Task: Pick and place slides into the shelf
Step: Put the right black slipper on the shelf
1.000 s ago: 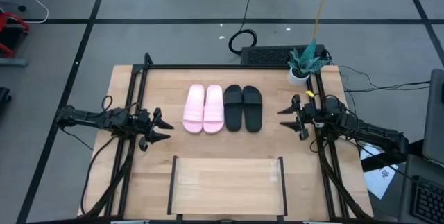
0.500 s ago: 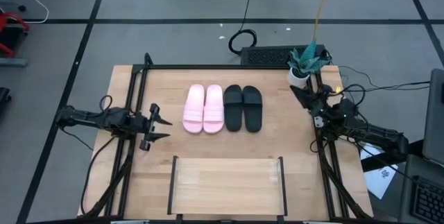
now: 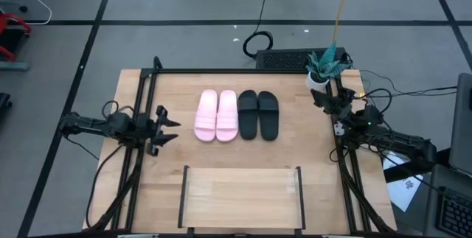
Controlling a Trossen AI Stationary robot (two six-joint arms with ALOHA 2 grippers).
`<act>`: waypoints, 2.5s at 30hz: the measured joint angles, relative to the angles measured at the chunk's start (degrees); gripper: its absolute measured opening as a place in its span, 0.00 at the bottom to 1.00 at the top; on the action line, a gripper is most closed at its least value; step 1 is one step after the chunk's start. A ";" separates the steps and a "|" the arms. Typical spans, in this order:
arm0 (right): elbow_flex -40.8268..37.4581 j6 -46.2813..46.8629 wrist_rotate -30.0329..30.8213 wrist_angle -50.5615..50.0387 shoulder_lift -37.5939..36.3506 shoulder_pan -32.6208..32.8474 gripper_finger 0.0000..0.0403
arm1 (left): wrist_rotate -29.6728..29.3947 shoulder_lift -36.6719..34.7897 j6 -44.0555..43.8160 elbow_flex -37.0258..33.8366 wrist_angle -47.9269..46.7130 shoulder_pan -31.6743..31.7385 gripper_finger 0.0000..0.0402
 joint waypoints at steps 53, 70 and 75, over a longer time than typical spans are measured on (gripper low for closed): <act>68.66 -63.49 -10.73 -83.62 65.55 -4.11 0.48 | -18.66 1.36 -25.38 3.70 10.64 0.00 0.49; 69.33 -67.45 9.18 -94.90 71.88 12.39 0.48 | -22.53 17.89 -24.71 15.02 -0.83 -0.02 0.49; 69.33 -65.93 9.06 -95.06 75.92 13.78 0.48 | -23.01 20.05 -25.07 15.04 -0.64 -0.02 0.49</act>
